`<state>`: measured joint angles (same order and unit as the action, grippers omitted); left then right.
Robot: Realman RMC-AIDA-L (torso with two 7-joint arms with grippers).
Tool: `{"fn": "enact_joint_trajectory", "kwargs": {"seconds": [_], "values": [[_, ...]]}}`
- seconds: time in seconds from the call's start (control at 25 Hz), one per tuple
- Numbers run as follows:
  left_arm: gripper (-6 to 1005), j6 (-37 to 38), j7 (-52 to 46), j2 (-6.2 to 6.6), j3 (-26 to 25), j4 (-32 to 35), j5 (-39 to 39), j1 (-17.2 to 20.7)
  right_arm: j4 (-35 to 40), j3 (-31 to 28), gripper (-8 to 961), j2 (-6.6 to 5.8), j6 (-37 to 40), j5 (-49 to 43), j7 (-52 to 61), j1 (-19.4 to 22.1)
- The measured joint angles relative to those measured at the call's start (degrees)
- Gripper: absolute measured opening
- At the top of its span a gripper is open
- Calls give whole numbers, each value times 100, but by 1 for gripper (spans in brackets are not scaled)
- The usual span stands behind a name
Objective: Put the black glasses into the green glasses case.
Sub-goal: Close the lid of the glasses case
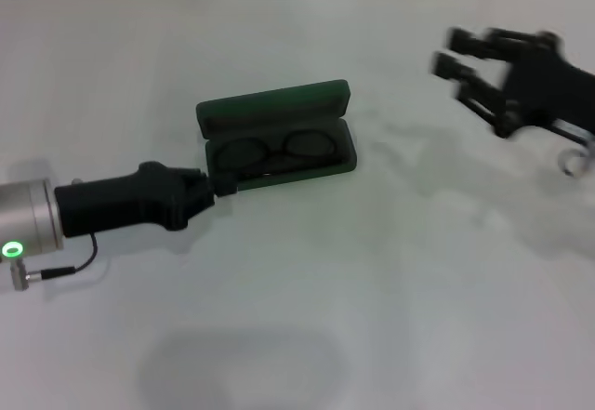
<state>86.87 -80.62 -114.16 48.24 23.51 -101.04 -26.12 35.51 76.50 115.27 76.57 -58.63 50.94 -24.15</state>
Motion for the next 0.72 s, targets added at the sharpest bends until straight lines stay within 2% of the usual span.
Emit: {"fn": "enact_joint_trajectory", "kwargs": {"seconds": [0.12,0.2,0.28,0.48,0.72], "values": [[2,-190,-156,12,1,52,-18,-71,-782,-442,337,-98,659,-30,-193,24],[2,-358,-246,17,18,79,-39,-100,-1172,-489,355,-171,879,-31,-472,49],[2,-475,-277,30,26,83,-44,-132,-1380,-471,373,-185,921,-62,-665,77],[2,-826,-368,59,28,83,-186,-240,-1516,-472,558,-116,787,-548,-814,196],[3,-1572,-637,-39,31,75,-616,-545,-1538,-446,707,-22,803,-634,-900,351]]}}
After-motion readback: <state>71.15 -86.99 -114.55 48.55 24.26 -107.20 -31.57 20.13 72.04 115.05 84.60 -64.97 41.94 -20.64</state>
